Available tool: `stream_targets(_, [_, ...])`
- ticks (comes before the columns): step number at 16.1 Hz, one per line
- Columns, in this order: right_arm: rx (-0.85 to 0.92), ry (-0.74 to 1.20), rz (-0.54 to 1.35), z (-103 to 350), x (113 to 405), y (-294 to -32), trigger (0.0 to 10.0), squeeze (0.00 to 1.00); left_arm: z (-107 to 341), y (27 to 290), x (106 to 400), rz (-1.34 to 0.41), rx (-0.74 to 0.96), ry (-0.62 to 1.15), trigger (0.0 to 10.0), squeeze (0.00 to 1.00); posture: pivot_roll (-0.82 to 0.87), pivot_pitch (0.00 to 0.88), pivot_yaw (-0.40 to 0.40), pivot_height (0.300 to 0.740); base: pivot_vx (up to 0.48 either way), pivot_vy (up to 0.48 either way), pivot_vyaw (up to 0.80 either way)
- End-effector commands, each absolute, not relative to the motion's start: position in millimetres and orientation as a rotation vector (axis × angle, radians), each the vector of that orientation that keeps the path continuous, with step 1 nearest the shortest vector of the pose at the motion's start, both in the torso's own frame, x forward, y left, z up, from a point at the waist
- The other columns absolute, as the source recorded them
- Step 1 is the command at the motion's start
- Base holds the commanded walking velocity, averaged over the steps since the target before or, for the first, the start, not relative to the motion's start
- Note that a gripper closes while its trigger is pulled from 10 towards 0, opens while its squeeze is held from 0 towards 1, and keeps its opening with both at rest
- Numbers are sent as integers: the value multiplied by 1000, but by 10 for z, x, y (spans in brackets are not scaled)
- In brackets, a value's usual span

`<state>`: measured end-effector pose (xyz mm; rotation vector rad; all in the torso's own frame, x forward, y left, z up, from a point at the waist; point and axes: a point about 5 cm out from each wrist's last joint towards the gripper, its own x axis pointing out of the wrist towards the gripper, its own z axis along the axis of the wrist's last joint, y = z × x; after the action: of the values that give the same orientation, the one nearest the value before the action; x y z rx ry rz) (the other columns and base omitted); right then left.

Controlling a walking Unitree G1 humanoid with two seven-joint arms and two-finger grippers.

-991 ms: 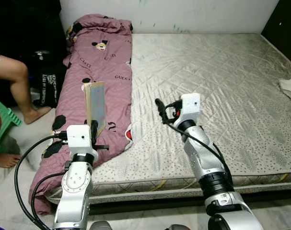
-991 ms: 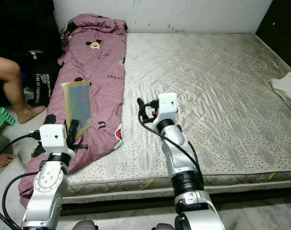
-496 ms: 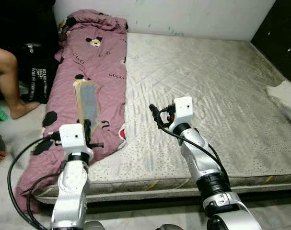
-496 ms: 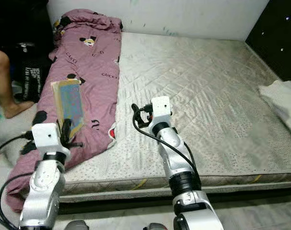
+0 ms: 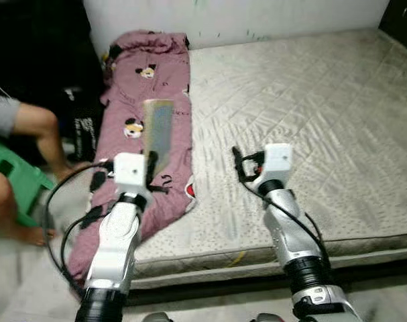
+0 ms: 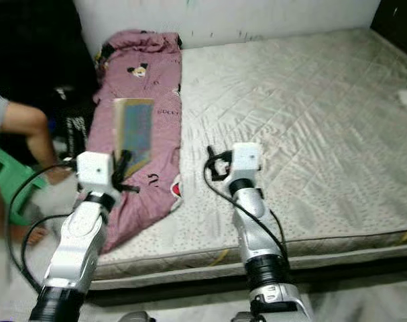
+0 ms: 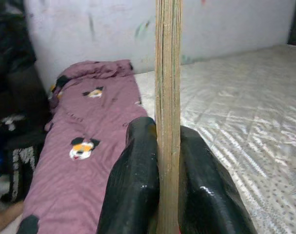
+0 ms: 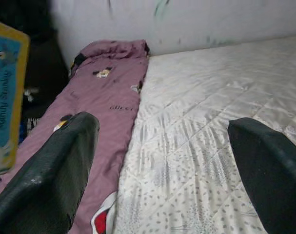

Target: Clean up the room

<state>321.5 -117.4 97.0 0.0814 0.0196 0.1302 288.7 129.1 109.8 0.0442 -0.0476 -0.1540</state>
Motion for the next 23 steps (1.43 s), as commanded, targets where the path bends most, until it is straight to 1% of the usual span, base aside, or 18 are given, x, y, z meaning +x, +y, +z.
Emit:
stream_targets(1, [100, 0, 145, 1011, 3239, -1087, 10000, 0, 1172, 1305, 2928, -156, 64, -86, 10000, 0, -136, 0, 153, 740, 0, 0, 0])
stream_targets(3, [115, 13, 157, 993, 3232, -1067, 10000, 0, 1138, 1316, 2912, -147, 55, -81, 10000, 0, -116, 0, 123, 740, 0, 0, 0])
stream_targets(7, [108, -2, 211, 1074, 3295, -995, 10000, 0, 1073, 1477, 2818, -66, 42, -70, 10000, 0, -64, 0, 68, 740, 0, 0, 0])
stream_targets(9, [143, -19, 203, 1141, 3345, -981, 10000, 0, 1088, 1514, 2791, -48, 48, -79, 10000, 0, -49, 0, 55, 740, 0, 0, 0])
stream_targets(13, [119, -21, 206, 1166, 3354, -1037, 10000, 0, 1069, 1558, 2680, -9, 47, -77, 10000, 0, -8, 0, 8, 740, 0, 0, 0])
stream_targets(14, [117, -21, 208, 1170, 3354, -1039, 10000, 0, 1069, 1565, 2672, -4, 46, -78, 10000, 0, -8, 0, 8, 740, 0, 0, 0])
stream_targets(15, [107, -33, 194, 1196, 3324, -1123, 10000, 0, 1084, 1593, 2645, 16, 39, -81, 10000, 0, 6, 0, -6, 740, 0, 0, 0])
stream_targets(16, [93, -33, 170, 1198, 3245, -1282, 10000, 0, 1110, 1628, 2602, 34, 35, -84, 10000, 0, 6, 0, -9, 740, 0, 0, 0])
stream_targets(17, [81, -31, 168, 1193, 3185, -1362, 10000, 0, 1120, 1650, 2577, 41, 36, -84, 10000, 0, -5, 5, -8, 740, 0, 0, 0])
stream_targets(18, [58, -15, 178, 1151, 3068, -1470, 10000, 0, 1127, 1687, 2525, 54, 36, -82, 10000, 0, -14, 9, -6, 740, 0, 0, 0])
stream_targets(19, [51, -8, 181, 1134, 3020, -1510, 10000, 0, 1130, 1700, 2501, 59, 35, -80, 10000, 0, -18, 11, -5, 740, 0, 0, 0])
stream_targets(22, [51, -8, 181, 1134, 3020, -1510, 10000, 0, 1130, 1700, 2501, 59, 35, -80, 10000, 0, -18, 11, -5, 740, 0, 0, 0])
stream_targets(23, [72, 20, 182, 1089, 2896, -1564, 10000, 0, 1105, 1749, 2334, 78, 33, -57, 10000, 0, -38, 26, 8, 740, 0, 0, 0])
